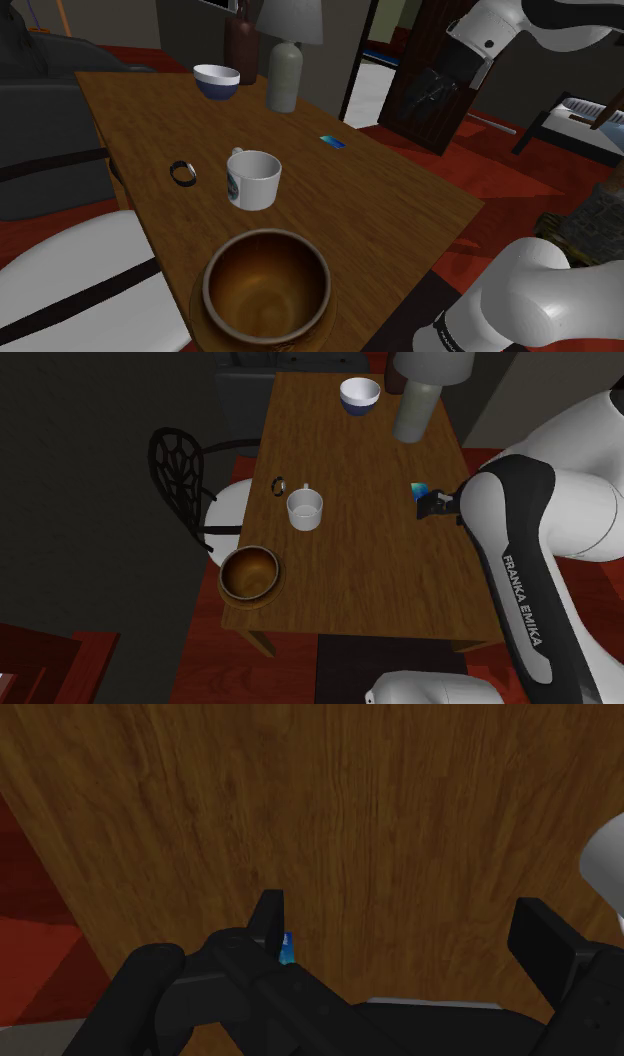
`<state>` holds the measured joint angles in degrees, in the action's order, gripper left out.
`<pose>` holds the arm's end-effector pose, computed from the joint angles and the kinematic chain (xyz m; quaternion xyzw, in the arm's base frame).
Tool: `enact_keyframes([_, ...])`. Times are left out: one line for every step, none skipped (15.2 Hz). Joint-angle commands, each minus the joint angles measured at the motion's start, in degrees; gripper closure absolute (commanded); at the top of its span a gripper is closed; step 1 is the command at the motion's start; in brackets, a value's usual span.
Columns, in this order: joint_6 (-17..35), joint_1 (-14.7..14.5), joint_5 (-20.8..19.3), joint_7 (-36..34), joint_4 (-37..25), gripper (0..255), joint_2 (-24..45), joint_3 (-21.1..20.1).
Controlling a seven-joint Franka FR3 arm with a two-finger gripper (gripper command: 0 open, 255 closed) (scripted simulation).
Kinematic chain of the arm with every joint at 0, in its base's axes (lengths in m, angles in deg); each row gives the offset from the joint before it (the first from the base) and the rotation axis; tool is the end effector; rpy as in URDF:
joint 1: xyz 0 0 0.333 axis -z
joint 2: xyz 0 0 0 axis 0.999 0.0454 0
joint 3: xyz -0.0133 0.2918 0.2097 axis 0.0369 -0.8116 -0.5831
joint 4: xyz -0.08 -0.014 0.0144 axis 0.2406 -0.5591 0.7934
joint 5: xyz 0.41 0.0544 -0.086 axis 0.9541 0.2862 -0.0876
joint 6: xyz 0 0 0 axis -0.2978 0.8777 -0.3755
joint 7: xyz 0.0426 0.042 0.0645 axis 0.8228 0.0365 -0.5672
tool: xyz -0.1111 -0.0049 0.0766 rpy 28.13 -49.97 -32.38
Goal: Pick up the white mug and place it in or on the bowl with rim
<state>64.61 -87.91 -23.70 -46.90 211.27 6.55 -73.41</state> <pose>0.3076 -0.0156 0.6691 -0.9876 0.0069 -0.1330 0.0826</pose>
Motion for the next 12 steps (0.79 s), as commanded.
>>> enact_keyframes([0.0, 0.0, 0.0, 0.0, 0.0, 0, 0.0, 0.0])
enact_keyframes([0.88, -0.28, 0.45, -1.17, 0.29, 0, 0.62, -1.31])
enact_keyframes([1.76, -0.55, 0.89, -2.34, 0.5, 0, 1.32, -2.61])
enact_keyframes([2.64, -0.83, 1.31, -3.51, 0.65, 0, 2.08, -3.91])
enact_keyframes([3.52, -1.1, 1.71, -4.68, 0.73, 0, 2.92, -5.21])
enact_keyframes([4.41, -1.37, 2.07, -5.85, 0.75, 0, 3.82, -6.49])
enact_keyframes([5.28, -1.63, 2.41, -7.02, 0.69, 0, 4.78, -7.77])
enact_keyframes([6.16, -1.88, 2.71, -8.2, 0.57, 0, 5.82, -9.04])
enact_keyframes([7.02, -2.09, 2.98, -9.37, 0.38, 0, 6.92, -10.32])
enact_keyframes([7.88, -2.31, 3.2, -10.56, 0.12, 0, 8.08, -11.58])
enact_keyframes([8.73, -2.49, 3.39, -11.74, -0.21, 0, 9.3, -12.85])
enact_keyframes([9.56, -2.66, 3.52, -12.95, -0.61, 0, 10.58, -14.11])
